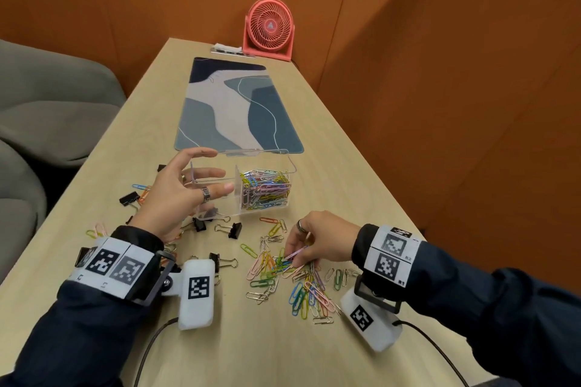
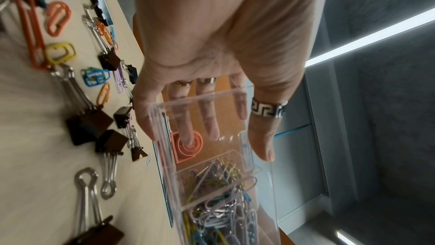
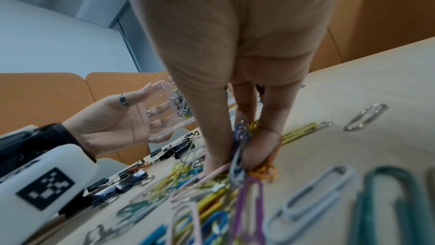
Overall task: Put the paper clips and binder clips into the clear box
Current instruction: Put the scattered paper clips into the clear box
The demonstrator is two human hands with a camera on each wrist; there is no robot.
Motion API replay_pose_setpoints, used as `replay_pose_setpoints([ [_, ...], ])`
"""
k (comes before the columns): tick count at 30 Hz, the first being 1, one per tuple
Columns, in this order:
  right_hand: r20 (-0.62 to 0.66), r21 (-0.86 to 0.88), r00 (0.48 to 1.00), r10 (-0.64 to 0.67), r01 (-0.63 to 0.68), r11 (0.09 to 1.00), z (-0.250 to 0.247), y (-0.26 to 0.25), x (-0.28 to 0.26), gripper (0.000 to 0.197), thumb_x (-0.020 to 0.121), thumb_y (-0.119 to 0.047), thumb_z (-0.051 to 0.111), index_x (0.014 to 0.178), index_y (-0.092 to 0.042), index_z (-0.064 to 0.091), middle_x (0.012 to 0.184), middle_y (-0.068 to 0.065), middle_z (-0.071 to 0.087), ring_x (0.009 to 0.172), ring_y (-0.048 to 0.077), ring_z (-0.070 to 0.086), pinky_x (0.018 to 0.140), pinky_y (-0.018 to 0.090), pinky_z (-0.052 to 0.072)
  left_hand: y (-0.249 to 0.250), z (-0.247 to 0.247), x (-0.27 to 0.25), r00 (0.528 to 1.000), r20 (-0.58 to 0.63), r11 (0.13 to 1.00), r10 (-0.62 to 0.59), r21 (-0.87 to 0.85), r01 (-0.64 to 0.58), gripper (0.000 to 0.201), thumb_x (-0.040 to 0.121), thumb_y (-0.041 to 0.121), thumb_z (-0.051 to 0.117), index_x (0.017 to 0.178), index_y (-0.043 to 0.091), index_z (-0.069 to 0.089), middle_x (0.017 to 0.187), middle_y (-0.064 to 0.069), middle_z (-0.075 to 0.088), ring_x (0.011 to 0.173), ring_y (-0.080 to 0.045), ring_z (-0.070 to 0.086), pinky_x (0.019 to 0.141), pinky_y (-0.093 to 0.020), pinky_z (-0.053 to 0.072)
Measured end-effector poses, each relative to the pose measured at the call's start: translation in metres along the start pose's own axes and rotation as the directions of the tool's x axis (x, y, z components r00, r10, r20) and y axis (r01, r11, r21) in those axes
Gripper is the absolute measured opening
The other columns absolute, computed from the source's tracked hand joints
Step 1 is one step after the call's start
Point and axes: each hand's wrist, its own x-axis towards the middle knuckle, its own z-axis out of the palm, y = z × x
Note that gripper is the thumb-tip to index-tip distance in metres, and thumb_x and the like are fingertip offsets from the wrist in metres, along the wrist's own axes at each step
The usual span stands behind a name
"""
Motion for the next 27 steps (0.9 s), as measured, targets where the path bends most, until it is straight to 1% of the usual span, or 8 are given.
replay_pose_setpoints([
  [2, 0.004, -0.003, 1.000, 0.000, 0.000, 1.000, -0.001, 0.002, 0.001, 0.018, 0.078, -0.010, 0.074, 0.096, -0.009, 0.072, 0.071, -0.004, 0.063, 0.053, 0.002, 0.055, 0.055, 0.011, 0.047, 0.000, 0.000, 0.000, 1.000, -0.001, 1.000, -0.003, -0.004, 0.003, 0.055, 0.055, 0.020, 0.077, 0.105, 0.034, 0.058, 0.105, -0.007, 0.068, 0.093, -0.023, 0.065, 0.083, -0.047, 0.053],
  [8, -0.009, 0.065, 1.000, 0.016, -0.016, 0.998, -0.006, 0.012, 0.001, 0.018, 0.080, -0.008, 0.071, 0.098, -0.004, 0.071, 0.060, -0.013, 0.065, 0.045, -0.006, 0.056, 0.055, 0.007, 0.047, -0.002, 0.000, 0.002, 1.000, 0.002, 1.000, 0.005, -0.013, -0.005, 0.055, 0.058, 0.018, 0.077, 0.106, 0.033, 0.058, 0.106, -0.007, 0.067, 0.092, -0.022, 0.064, 0.078, -0.042, 0.054],
  [12, -0.040, 0.062, 0.999, 0.009, -0.007, 0.998, -0.012, 0.019, 0.000, 0.019, 0.080, -0.012, 0.072, 0.098, -0.006, 0.072, 0.090, 0.012, 0.073, 0.052, -0.007, 0.057, 0.064, 0.013, 0.050, -0.003, -0.001, 0.002, 1.000, 0.009, 1.000, 0.010, -0.012, -0.010, 0.054, 0.059, 0.016, 0.077, 0.107, 0.032, 0.058, 0.107, -0.008, 0.067, 0.092, -0.022, 0.065, 0.073, -0.039, 0.056],
  [14, -0.069, 0.105, 0.998, 0.005, 0.002, 0.994, -0.020, 0.019, -0.003, 0.018, 0.080, -0.011, 0.072, 0.097, -0.005, 0.072, 0.083, 0.005, 0.073, 0.053, -0.009, 0.057, 0.063, 0.011, 0.051, -0.003, -0.001, 0.002, 1.000, 0.009, 1.000, 0.007, -0.013, -0.007, 0.056, 0.057, 0.019, 0.077, 0.108, 0.032, 0.058, 0.107, -0.008, 0.067, 0.094, -0.023, 0.065, 0.078, -0.044, 0.055],
  [17, -0.142, 0.173, 0.990, -0.017, 0.042, 0.984, -0.040, 0.016, -0.009, 0.016, 0.079, -0.007, 0.072, 0.094, -0.004, 0.072, 0.067, -0.015, 0.067, 0.053, -0.009, 0.058, 0.059, 0.008, 0.049, -0.004, -0.002, 0.002, 1.000, 0.012, 1.000, 0.004, -0.011, -0.004, 0.057, 0.056, 0.019, 0.078, 0.108, 0.032, 0.058, 0.107, -0.008, 0.067, 0.095, -0.024, 0.065, 0.080, -0.045, 0.054],
  [21, -0.310, 0.220, 0.947, -0.079, 0.153, 0.963, -0.075, -0.002, -0.013, 0.012, 0.079, -0.001, 0.070, 0.089, -0.009, 0.070, 0.052, -0.017, 0.065, 0.048, -0.007, 0.057, 0.057, 0.009, 0.050, -0.005, -0.001, 0.003, 1.000, 0.023, 1.000, -0.003, -0.005, 0.003, 0.057, 0.055, 0.019, 0.078, 0.106, 0.034, 0.058, 0.106, -0.008, 0.068, 0.097, -0.027, 0.065, 0.080, -0.047, 0.055],
  [24, -0.429, 0.183, 0.891, -0.149, 0.247, 0.951, -0.093, -0.021, -0.006, 0.013, 0.079, -0.002, 0.070, 0.093, -0.004, 0.070, 0.062, -0.011, 0.066, 0.047, -0.003, 0.058, 0.057, 0.009, 0.051, -0.005, 0.000, 0.003, 0.999, 0.035, 1.000, -0.012, -0.007, 0.012, 0.058, 0.052, 0.020, 0.079, 0.105, 0.033, 0.059, 0.105, -0.009, 0.068, 0.097, -0.031, 0.065, 0.083, -0.054, 0.052],
  [27, -0.451, 0.145, 0.872, -0.190, 0.282, 0.948, -0.093, -0.038, 0.009, 0.015, 0.080, -0.002, 0.069, 0.095, 0.001, 0.070, 0.067, -0.006, 0.063, 0.048, -0.004, 0.057, 0.057, 0.008, 0.050, -0.005, 0.002, 0.003, 0.998, 0.060, 1.000, -0.016, -0.017, 0.017, 0.059, 0.052, 0.019, 0.079, 0.106, 0.032, 0.060, 0.105, -0.010, 0.068, 0.091, -0.027, 0.066, 0.080, -0.051, 0.051],
])
